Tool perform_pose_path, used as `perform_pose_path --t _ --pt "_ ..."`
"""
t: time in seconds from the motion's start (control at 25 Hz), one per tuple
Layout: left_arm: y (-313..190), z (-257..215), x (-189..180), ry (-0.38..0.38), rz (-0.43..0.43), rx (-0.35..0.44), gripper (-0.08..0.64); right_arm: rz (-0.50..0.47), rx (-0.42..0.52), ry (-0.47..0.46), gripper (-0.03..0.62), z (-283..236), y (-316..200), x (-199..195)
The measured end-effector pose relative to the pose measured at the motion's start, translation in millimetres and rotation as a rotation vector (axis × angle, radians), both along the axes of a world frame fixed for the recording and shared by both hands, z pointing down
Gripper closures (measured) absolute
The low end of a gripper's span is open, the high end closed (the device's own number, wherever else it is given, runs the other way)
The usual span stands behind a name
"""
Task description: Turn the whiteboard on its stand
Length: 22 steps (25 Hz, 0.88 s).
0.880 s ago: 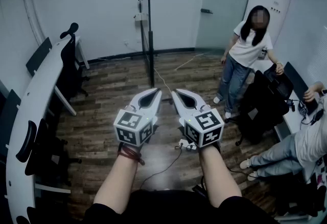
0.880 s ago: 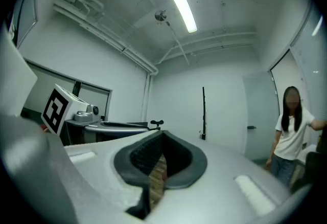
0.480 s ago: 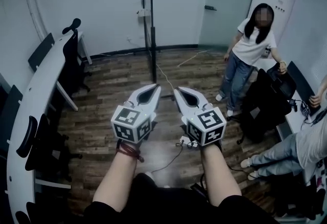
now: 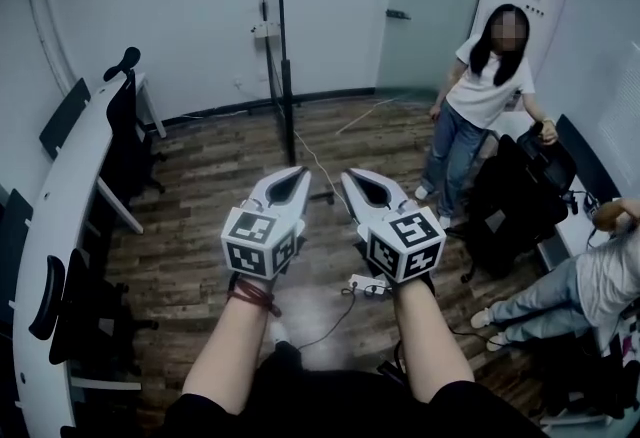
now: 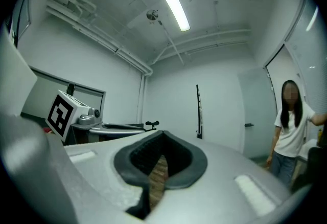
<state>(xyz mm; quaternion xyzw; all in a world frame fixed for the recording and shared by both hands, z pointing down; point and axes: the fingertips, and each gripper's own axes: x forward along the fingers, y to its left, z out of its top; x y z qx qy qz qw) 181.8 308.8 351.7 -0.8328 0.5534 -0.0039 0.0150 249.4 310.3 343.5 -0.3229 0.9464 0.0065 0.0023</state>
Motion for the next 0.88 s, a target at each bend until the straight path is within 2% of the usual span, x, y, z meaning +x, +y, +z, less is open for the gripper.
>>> perform_pose_path --t 0.24,0.88 --pt "-51.5 -2.7 -24.4 0.028 0.013 0.002 0.56 -0.004 0.033 0.012 0.591 -13.7 -44.9 -29.3" --pt "-194.2 -7.2 -124.2 -0.001 0.03 -0.005 0.561 0.033 -0.007 0.003 0.591 -12.3 -189.3 -124.6"
